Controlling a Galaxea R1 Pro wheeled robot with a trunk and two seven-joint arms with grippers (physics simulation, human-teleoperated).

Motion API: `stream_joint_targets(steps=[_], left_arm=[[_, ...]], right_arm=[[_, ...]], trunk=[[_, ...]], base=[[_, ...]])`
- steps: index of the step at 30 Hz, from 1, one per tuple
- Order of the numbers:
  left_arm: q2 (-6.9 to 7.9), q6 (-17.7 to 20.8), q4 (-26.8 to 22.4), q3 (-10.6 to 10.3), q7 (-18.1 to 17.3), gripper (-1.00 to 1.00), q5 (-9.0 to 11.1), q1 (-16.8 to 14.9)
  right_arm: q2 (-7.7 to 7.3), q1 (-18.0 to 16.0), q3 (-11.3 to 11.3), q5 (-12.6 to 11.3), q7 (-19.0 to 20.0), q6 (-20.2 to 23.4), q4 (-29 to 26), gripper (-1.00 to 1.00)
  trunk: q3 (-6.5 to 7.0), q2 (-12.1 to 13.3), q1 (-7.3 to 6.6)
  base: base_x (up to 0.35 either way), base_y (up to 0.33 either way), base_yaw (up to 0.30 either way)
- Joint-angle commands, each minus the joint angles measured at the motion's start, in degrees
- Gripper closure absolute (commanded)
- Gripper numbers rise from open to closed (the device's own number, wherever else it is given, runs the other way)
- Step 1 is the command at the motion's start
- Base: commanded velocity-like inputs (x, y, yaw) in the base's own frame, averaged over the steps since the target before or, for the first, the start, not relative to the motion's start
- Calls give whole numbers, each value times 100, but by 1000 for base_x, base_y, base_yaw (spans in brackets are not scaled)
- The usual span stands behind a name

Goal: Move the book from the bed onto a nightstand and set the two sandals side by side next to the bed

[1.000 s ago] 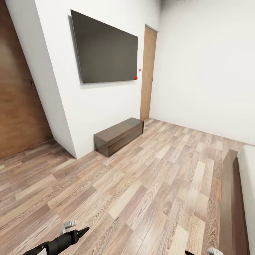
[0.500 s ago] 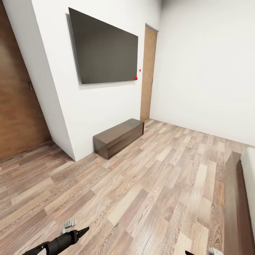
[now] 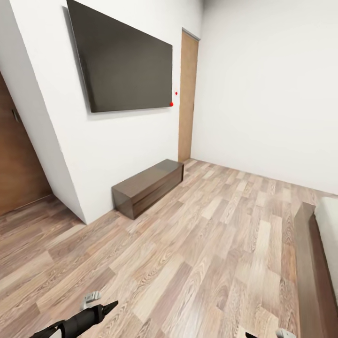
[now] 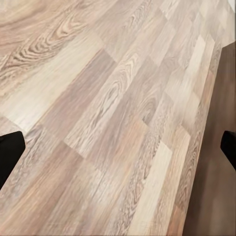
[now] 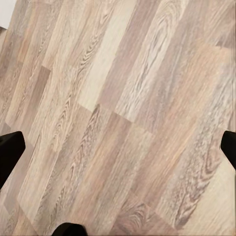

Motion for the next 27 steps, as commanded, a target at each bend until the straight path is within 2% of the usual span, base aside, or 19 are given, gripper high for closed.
stream_joint_targets(steps=[1,11,27], left_arm=[[3,-32,5,-20,-14,-100,13,-3],[4,-32,5,-20,-14,-100,13,-3],[2,-32,5,-20,-14,-100,13,-3]], right_arm=[[0,-7,48,-33,14,-26,9,-100],[0,-7,48,-33,7,-26,9,-100],[0,-7,48,-33,7,-26,7,-100]], trunk=[[-6,-3,3],[-6,-3,3],[-6,-3,3]], base=[[332,0,-275],[332,0,-256],[332,0,-17]])
